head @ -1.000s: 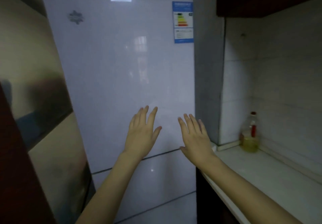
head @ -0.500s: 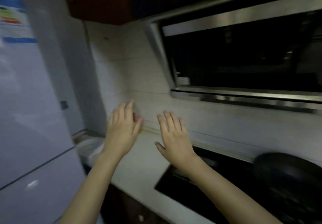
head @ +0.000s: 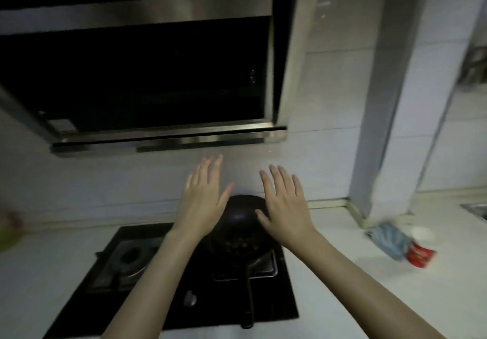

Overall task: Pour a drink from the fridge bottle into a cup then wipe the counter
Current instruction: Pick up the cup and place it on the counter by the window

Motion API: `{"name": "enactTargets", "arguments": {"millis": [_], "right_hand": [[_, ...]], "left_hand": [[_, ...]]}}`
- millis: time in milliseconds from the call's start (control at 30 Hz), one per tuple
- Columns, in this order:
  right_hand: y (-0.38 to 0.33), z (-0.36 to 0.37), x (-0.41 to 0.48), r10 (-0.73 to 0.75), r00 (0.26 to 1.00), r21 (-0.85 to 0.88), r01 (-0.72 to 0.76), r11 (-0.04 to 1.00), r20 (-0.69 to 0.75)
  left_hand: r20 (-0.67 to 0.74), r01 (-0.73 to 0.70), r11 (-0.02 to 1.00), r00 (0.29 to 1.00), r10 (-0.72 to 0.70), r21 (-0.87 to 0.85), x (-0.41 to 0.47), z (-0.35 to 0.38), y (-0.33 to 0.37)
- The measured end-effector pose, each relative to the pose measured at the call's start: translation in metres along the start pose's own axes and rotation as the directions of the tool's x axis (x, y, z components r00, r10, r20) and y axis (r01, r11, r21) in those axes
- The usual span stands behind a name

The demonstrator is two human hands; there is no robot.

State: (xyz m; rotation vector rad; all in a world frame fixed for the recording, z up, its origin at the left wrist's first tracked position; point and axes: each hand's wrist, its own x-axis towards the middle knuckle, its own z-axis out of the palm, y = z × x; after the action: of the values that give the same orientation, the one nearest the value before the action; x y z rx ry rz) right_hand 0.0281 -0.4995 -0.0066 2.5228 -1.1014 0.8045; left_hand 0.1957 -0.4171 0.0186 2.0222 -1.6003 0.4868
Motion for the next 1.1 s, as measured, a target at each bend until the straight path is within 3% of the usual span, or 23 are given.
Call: {"name": "enactTargets", "arguments": {"millis": [300, 533, 933, 1100], "right_hand": [[0.131, -0.011, -0.044, 0.253, 0.967, -0.123, -0.256, 0.959, -0.043], [0.202, -0.024, -0.057, 0.433, 0.898, -0.254, -0.438, 0.862, -0.078], [0.259, -0.036, -0.090, 0.576, 0.810, -0.431, -0.563, 0.706, -0.114], [0.295, -0.044, -0.111, 0.598, 0.792, -0.425, -0.587, 0.690, -0.123]], "left_hand": [[0.076, -0.208, 0.967, 0.972, 0.221, -0.150, 0.048, 0.070, 0.118], [0.090, -0.425, 0.890, 0.892, 0.442, -0.165, 0.081, 0.125, 0.163], [0.078, -0.534, 0.777, 0.806, 0.587, -0.335, 0.106, 0.193, 0.239], [0.152, -0.505, 0.779, 0.794, 0.588, -0.372, 0.111, 0.198, 0.283]]}}
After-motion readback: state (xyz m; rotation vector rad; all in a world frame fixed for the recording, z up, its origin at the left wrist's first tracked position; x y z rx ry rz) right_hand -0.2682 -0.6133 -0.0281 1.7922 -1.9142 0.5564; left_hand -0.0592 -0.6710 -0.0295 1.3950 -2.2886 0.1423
